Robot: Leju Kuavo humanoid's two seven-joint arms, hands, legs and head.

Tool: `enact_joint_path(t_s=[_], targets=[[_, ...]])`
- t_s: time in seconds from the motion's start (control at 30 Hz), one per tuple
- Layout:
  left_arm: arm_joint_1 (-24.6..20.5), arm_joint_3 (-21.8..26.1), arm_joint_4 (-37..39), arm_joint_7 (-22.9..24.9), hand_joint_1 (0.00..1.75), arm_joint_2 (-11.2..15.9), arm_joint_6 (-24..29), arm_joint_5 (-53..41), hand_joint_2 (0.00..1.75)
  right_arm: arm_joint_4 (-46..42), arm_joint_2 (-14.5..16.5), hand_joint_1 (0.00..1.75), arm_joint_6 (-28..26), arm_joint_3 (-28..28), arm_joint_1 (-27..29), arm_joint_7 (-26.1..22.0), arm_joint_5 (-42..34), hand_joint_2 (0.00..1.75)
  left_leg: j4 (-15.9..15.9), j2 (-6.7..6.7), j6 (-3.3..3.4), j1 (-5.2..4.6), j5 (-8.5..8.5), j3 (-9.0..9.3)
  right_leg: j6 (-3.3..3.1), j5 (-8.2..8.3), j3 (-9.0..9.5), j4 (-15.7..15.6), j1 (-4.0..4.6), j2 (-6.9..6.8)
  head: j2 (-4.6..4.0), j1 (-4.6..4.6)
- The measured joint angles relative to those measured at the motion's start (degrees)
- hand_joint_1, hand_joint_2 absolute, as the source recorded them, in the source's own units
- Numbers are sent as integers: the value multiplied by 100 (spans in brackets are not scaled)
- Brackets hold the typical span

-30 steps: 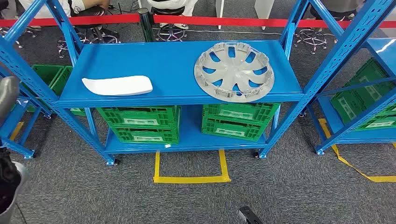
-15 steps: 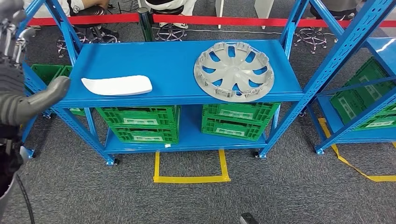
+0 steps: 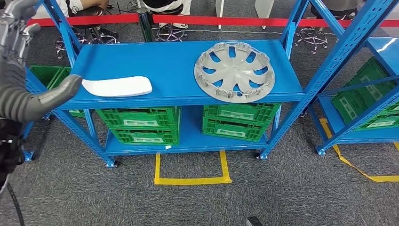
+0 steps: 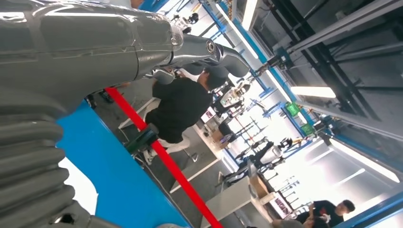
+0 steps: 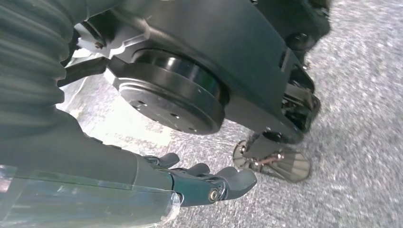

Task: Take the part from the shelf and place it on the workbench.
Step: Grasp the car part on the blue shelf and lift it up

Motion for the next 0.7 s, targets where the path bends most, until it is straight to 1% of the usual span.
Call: enact_joint_path(t_s=[0.13, 0.2, 0.3, 0.37, 0.43, 0.53, 0.7], targets=[[250, -14, 27, -154, 0, 208, 27, 1, 0, 112, -5, 0, 229, 101, -32, 60, 154, 175, 0, 36, 2, 0, -2, 4, 0, 0, -3, 1, 2, 22, 0, -3], [294, -14, 40, -68, 0, 264, -10, 29, 0, 156, -9, 0, 200, 132, -40, 52, 235, 175, -1, 38, 3, 0, -3, 4, 0, 0, -4, 1, 3, 23, 0, 3], [292, -16, 59, 208, 0, 281, -22, 562, 0, 167, -7, 0, -54, 192, -67, 223, 485, 175, -1, 38, 3, 0, -3, 5, 0, 1, -4, 1, 1, 27, 0, 9], [292, -28, 78, 290, 0, 285, 93, 1066, 0, 146, -20, 0, -228, 243, -69, 353, 644, 175, -1, 35, 3, 0, -3, 5, 1, 3, -4, 1, 0, 27, 0, 9], [294, -50, 98, 306, 0, 295, 246, 1319, 0, 112, -54, 0, -342, 270, -64, 391, 706, 175, -1, 33, 3, 0, -3, 4, 0, 5, -4, 1, 0, 28, 0, 9], [297, -69, 122, 266, 0, 322, 411, 1397, 0, 67, -107, 0, -389, 278, -50, 326, 644, 175, 0, 29, 3, 0, -3, 5, -1, 6, -4, 1, 0, 28, 0, 9], [296, -99, 162, 192, 0, 337, 481, 1348, 0, 26, -124, 0, -336, 281, -34, 203, 465, 175, 0, 24, 3, 0, -3, 5, -1, 6, -4, 1, 0, 27, 0, 9]])
